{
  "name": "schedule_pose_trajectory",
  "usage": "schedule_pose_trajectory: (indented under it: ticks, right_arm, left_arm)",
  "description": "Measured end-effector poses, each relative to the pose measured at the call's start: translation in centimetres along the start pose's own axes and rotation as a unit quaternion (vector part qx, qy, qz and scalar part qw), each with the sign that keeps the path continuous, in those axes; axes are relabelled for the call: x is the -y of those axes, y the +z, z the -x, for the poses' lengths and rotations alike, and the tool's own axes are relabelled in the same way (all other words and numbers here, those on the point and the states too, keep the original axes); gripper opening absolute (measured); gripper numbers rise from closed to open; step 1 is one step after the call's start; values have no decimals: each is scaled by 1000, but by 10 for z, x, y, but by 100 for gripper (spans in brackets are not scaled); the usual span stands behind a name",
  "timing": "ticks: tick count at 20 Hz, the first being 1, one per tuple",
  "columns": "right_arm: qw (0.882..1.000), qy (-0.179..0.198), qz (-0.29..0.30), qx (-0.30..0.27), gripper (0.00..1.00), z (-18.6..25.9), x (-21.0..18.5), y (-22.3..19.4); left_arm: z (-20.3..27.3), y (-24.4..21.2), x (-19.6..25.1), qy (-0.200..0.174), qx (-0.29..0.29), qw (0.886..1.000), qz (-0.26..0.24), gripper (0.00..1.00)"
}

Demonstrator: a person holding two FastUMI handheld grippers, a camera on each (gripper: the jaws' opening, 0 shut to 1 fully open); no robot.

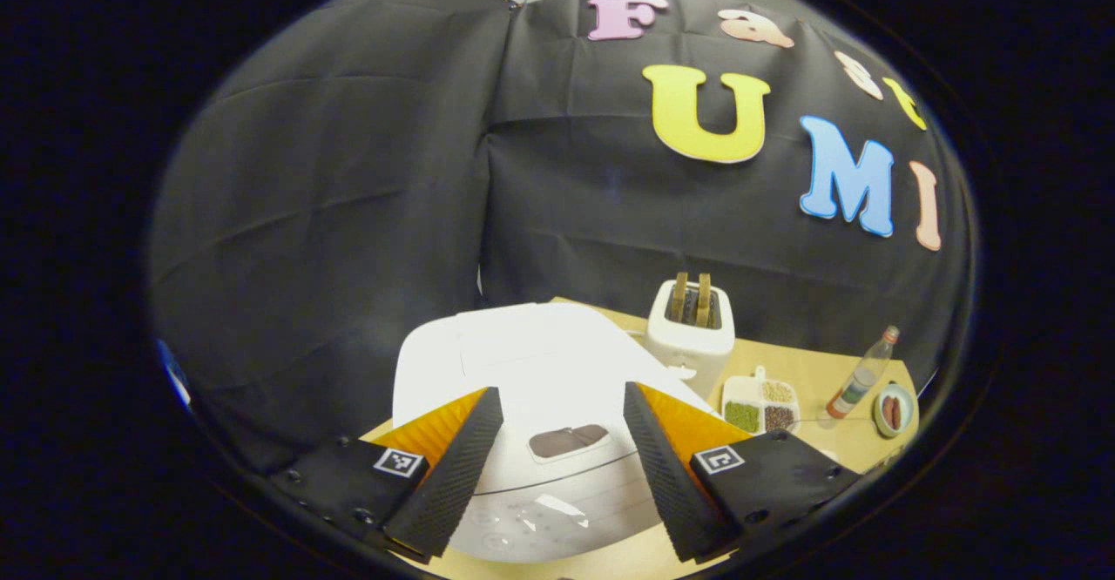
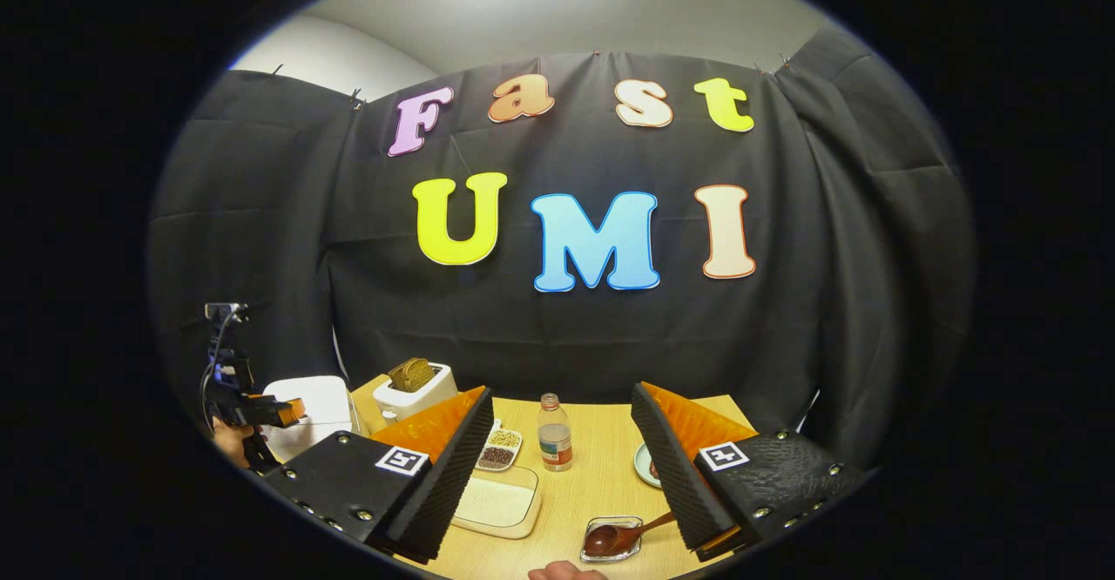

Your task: Close the left gripper, press the button to open the rice cooker; take a wooden spoon from the chopstick holder with the right hand, scoop a spoonful of rice and pour it into the rice cooker, then put the wooden spoon back into the chopstick holder.

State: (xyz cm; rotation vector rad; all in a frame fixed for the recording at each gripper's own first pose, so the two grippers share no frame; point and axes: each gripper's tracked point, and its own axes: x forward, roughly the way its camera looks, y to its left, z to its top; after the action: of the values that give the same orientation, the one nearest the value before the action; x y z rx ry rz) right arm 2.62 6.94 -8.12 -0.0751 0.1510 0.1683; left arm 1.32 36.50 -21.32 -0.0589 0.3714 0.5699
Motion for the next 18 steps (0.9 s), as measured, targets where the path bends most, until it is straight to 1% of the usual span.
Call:
schedule_pose_trajectory:
  ticks: [2,5,9,10,11,12,13,14,15,16,17,18]
  right_arm:
    - [1000,1,0,3,97,4,1,1]
    - [1000,10,-7,8,97,7,-2,3]
    - [1000,13,-8,19,97,11,1,12]
    - [1000,13,-10,21,93,13,3,14]
    - [1000,12,-13,23,93,15,5,18]
    - [1000,8,-15,26,97,16,8,22]
    - [999,5,-18,29,93,17,12,25]
    - [999,4,-23,31,97,20,13,29]
    - [999,0,-27,35,97,22,15,33]
    - [999,-4,-31,38,97,22,18,36]
    - [999,-7,-33,41,97,25,20,39]
    - [998,-11,-34,44,97,26,21,41]
  left_arm:
    - [21,31,20,-31,35,999,10,97]
    - [65,88,46,-63,104,993,0,97]
    - [136,151,90,-103,184,977,-21,97]
    - [149,168,103,-112,201,973,-28,96]
    - [164,176,114,-119,215,969,-35,97]
    - [177,183,125,-128,228,965,-35,96]
    - [191,188,138,-139,239,960,-30,98]
    - [202,191,152,-153,244,957,-20,96]
    - [211,187,166,-171,242,955,-9,95]
    - [217,180,178,-185,235,954,1,96]
    - [224,170,184,-191,226,955,10,96]
    - [230,165,189,-198,226,954,9,97]
